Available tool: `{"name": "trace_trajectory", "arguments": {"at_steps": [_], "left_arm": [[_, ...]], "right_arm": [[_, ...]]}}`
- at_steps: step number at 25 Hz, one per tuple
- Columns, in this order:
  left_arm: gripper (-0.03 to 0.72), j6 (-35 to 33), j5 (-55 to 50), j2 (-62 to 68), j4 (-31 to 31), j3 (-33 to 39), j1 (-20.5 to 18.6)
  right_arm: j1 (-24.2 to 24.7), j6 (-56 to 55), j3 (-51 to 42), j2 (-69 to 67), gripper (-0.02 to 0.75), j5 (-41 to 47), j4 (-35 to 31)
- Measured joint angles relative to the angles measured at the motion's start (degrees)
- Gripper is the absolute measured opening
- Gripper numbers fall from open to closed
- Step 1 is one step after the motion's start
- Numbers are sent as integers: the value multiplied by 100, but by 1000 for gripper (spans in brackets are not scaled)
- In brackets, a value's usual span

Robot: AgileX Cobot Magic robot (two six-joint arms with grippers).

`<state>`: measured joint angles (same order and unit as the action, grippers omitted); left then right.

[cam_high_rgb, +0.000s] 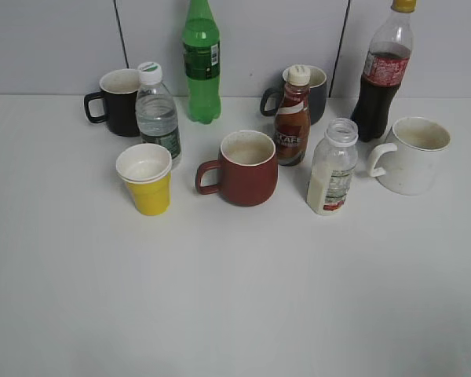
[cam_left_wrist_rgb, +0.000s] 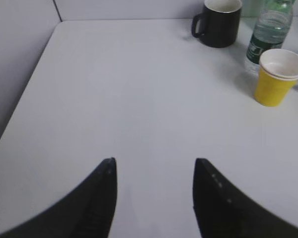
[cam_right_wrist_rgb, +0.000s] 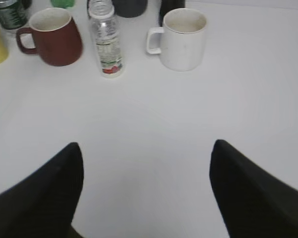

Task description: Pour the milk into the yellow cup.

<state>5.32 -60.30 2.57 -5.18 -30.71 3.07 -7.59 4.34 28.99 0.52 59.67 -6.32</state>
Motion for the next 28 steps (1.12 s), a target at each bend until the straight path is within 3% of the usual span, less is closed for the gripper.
{"name": "trace_trajectory", "arguments": {"at_steps": [4,28], "left_arm": [[380,0,3,-242,0,0,-208],[379,0,1,-295,-2,0,-207]], "right_arm": [[232,0,0,0,593,0,0],[246,0,0,0,593,0,0]]}}
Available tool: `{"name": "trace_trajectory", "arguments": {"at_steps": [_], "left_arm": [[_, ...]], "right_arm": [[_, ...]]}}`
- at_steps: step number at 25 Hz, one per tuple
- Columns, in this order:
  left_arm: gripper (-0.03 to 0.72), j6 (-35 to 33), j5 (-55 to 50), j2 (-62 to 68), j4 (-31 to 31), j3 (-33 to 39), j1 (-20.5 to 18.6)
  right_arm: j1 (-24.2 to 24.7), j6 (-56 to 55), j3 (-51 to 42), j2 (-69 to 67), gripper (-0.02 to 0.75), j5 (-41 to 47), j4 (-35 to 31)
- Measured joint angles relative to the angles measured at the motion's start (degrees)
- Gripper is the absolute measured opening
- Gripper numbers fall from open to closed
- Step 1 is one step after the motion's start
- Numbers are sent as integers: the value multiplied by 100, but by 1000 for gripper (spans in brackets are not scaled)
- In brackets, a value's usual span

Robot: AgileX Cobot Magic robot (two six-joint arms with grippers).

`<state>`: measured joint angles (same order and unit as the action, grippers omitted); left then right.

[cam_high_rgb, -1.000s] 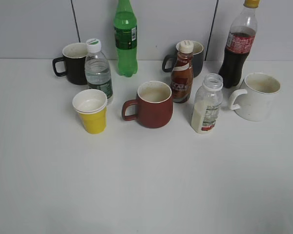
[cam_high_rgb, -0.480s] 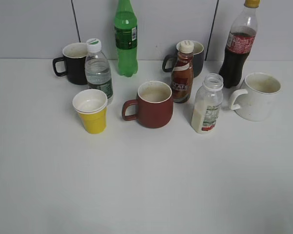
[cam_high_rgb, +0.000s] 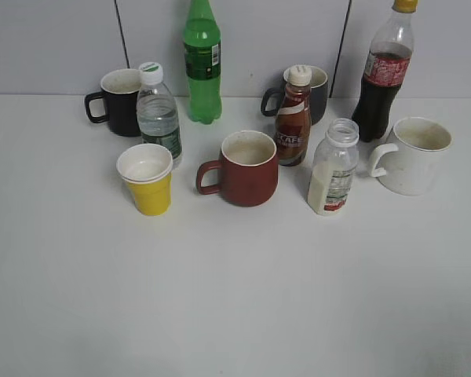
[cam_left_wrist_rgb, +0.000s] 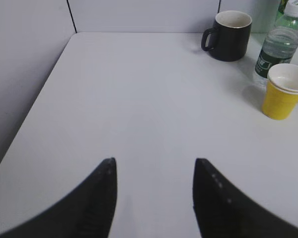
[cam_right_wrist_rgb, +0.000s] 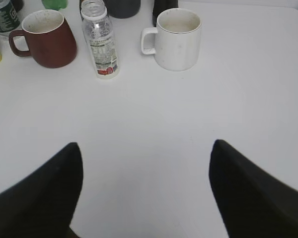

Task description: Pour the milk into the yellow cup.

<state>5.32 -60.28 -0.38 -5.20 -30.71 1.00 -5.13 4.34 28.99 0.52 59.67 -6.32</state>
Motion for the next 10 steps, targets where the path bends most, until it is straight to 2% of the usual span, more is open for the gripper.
{"name": "trace_trajectory", "arguments": {"at_steps": [10], "left_arm": [[379,0,0,0,0,0,0]], "right_arm": [[0,0,0,0,593,0,0]]}}
